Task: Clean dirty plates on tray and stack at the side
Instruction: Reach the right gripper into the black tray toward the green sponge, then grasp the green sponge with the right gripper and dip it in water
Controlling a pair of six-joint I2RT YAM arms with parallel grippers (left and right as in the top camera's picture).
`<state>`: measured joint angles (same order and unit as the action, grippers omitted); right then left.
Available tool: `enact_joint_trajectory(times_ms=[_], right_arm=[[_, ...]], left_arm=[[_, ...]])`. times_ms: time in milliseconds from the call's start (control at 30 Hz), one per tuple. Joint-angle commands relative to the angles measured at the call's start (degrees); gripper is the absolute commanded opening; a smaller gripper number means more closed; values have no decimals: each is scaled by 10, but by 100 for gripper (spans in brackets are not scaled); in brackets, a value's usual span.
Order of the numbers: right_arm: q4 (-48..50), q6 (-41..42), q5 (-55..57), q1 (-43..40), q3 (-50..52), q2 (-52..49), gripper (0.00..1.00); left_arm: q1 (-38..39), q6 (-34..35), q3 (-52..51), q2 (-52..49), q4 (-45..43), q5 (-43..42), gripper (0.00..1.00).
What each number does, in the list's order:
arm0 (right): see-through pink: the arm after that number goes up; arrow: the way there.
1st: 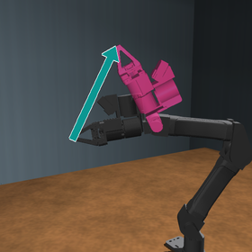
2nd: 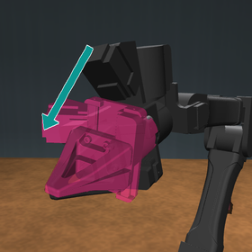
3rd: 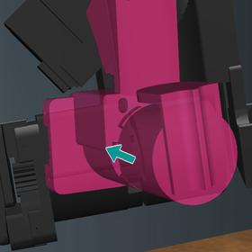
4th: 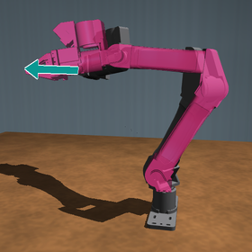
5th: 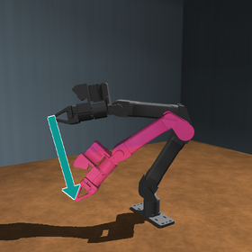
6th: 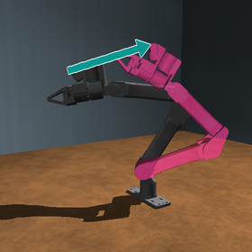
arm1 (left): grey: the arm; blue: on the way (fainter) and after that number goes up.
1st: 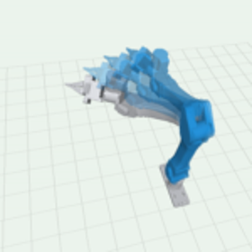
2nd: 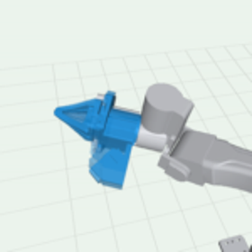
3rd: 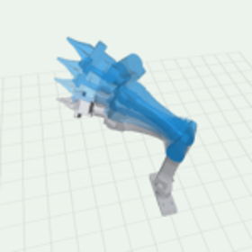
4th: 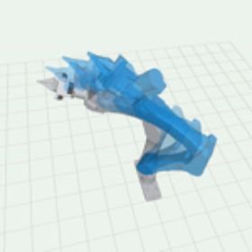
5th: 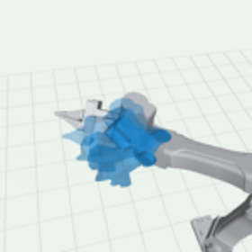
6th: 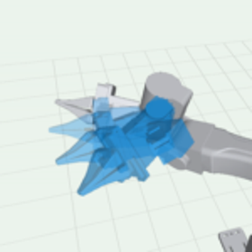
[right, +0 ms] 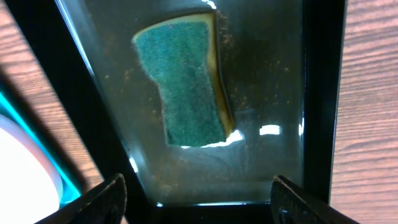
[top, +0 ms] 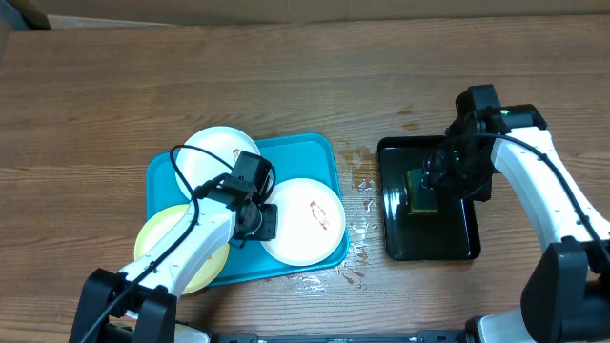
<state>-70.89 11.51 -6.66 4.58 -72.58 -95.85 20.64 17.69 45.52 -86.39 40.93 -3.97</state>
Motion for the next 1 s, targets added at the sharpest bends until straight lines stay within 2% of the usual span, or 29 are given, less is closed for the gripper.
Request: enact_joint_trajectory(times_ms=[0,167,233,267,400,433,500,533,600,633,733,800,833,900,967], right_arm=[[16,23,12,-1,10,-9,79],[90,25,-7,17,73,-14,75],[120,25,-19,31,104,-14,74],[143,28,-20,40,124,-14,70],[226,38,-2,70,185,-14,68],[243,38,10,74,196,-14,61],[261,38,27,79,210,-14,39],[257,37,31,80,211,-14,25],[246,37,33,79,209,-12,8],[237,37,34,76,204,-12,4],[191,37,34,65,169,-11,4],[158,37,34,59,139,-11,13],[139,37,34,57,123,-11,29],[115,35,37,57,103,-11,50],[111,35,37,57,97,-11,79]], left_arm=[[-3,-17,19,-5,11,6,33],[-5,-8,19,-5,23,5,40],[-5,-8,19,-5,27,5,48],[-5,-8,19,-5,29,5,50],[-4,-8,19,-5,30,5,52],[-4,-8,19,-5,30,5,52],[-4,-8,19,-5,31,5,52],[-4,-8,19,-5,33,5,52],[-4,-8,19,-5,39,5,52],[-4,-9,19,-5,42,5,52],[-4,-10,19,-5,46,5,53],[-4,-10,19,-5,46,5,54],[-4,-10,19,-5,46,5,55],[-4,-10,19,-5,47,5,57],[-4,-10,19,-5,49,5,60]])
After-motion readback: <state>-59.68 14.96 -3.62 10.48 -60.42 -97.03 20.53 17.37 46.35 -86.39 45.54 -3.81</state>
